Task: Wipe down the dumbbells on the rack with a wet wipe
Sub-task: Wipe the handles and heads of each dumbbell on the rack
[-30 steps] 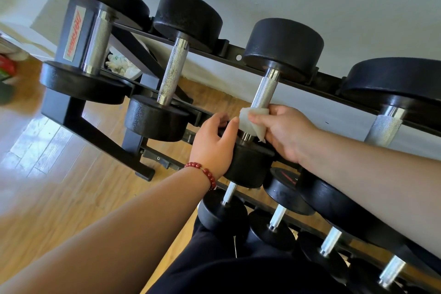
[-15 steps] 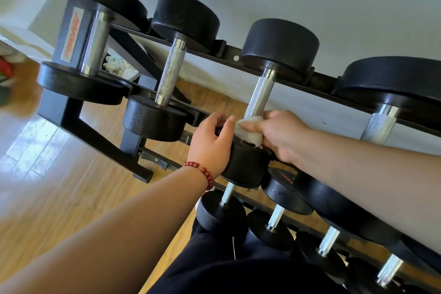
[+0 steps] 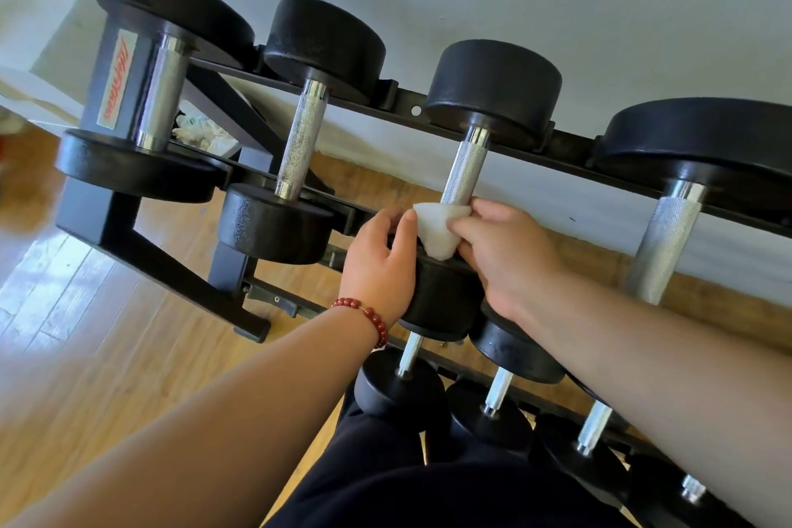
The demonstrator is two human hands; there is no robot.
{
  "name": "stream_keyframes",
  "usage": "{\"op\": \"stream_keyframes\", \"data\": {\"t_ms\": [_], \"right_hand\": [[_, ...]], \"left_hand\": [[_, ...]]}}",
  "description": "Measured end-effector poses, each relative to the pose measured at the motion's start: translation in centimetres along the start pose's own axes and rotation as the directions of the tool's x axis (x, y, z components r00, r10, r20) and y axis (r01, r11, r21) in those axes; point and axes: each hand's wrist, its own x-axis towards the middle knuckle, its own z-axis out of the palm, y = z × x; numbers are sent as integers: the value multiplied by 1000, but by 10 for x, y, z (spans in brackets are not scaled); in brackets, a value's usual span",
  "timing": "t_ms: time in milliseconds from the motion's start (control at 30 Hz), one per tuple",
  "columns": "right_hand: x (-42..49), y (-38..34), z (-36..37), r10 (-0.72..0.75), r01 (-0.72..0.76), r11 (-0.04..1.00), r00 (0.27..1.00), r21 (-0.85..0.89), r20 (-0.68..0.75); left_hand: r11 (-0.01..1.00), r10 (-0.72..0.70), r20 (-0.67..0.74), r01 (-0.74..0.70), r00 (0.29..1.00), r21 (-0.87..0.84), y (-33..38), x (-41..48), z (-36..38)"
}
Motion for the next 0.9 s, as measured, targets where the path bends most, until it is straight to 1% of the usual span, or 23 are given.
{"op": "stream_keyframes", "data": {"t_ms": [133, 233, 300, 333, 400, 433, 500, 567, 633, 700, 800, 833, 900], "right_hand": [[-10, 7, -1, -75, 72, 997, 987, -32, -139], [-8, 9, 4, -67, 61, 998, 974, -31, -217], [-4, 10, 6, -63, 60, 998, 967, -19, -247], [-2, 11, 7, -71, 69, 997, 963, -16, -261], [-1, 12, 9, -83, 87, 996, 959, 2, -269], [-1, 14, 9, -85, 95, 995, 958, 23, -272], [-2, 15, 10, -80, 103, 993, 954, 64, -289], [-4, 16, 11, -84, 115, 990, 949, 85, -305], [-8, 18, 12, -108, 140, 987, 940, 80, -323], [-14, 20, 14, -163, 194, 980, 921, 54, -353], [-20, 23, 19, -233, 263, 965, 885, 19, -403], [-21, 23, 21, -249, 278, 961, 874, 9, -418], [-22, 24, 25, -269, 296, 955, 855, -10, -444]], "left_hand": [[999, 7, 25, -6, 1000, -39, -3, 1, -2], [999, 1, 93, 3, 996, -39, -6, 7, -9], [1000, 11, 193, -10, 981, -4, -4, 20, -18], [999, 24, 273, -33, 962, 27, -1, 27, -21], [986, 50, 439, -115, 897, 123, 6, 41, -24], [972, 57, 494, -161, 868, 170, 9, 46, -24], [945, 72, 547, -233, 834, 231, 15, 53, -23], [940, 73, 570, -248, 819, 236, 16, 58, -22], [953, 69, 585, -228, 808, 202, 17, 64, -22], [968, 84, 574, -204, 814, 148, 18, 68, -22], [981, 113, 495, -174, 862, 80, 19, 69, -22], [980, 124, 488, -183, 864, 75, 19, 69, -21], [971, 139, 525, -220, 840, 95, 20, 68, -19]]}}
